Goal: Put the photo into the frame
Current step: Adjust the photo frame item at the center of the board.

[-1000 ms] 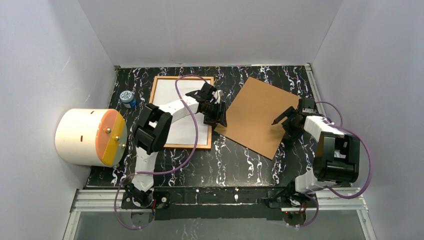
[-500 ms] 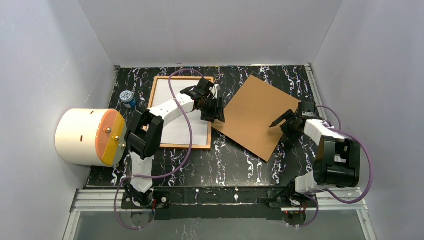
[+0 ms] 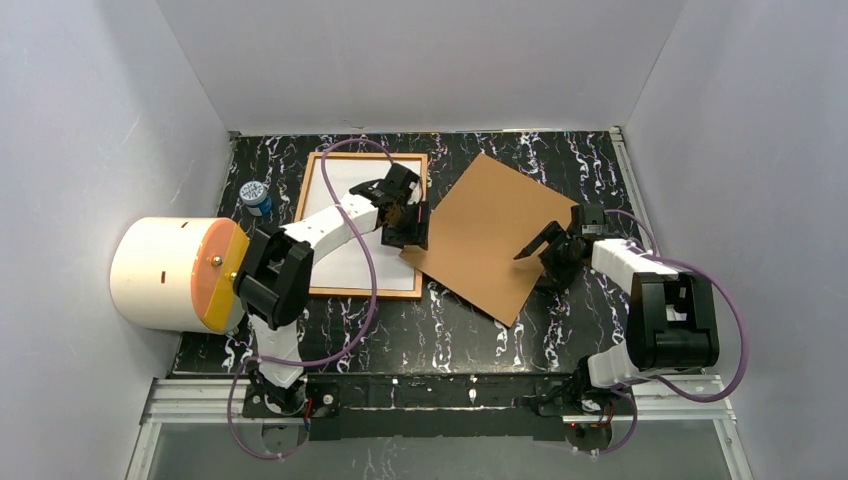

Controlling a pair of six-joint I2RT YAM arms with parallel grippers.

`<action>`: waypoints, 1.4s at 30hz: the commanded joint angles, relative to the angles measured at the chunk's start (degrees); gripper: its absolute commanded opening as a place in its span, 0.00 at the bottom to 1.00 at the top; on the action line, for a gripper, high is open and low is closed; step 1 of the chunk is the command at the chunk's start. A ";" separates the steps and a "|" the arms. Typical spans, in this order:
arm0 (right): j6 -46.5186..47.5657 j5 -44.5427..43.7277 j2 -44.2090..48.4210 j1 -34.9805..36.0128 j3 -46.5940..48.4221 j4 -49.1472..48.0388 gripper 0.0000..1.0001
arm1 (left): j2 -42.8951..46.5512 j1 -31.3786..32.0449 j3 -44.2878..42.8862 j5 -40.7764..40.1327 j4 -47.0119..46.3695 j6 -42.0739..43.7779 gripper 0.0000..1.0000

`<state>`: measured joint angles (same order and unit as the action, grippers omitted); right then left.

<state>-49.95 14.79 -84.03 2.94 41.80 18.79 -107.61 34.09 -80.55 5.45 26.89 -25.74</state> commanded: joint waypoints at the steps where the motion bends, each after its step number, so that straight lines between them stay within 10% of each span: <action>1: -2.54 3.93 -3.04 2.35 -1.02 -0.55 0.88 | 4.74 -0.86 2.03 2.58 0.50 1.32 0.59; 20: -0.12 2.26 -4.38 2.77 -1.28 0.43 0.89 | 4.13 -8.13 5.23 6.88 0.81 7.03 0.78; 42: 1.17 3.75 -5.21 2.77 -2.56 1.29 0.89 | -4.59 -13.56 0.41 35.26 3.87 5.59 0.56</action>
<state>-50.74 21.04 -86.74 4.99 41.87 16.34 -112.51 20.99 -77.19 29.71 29.23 -18.70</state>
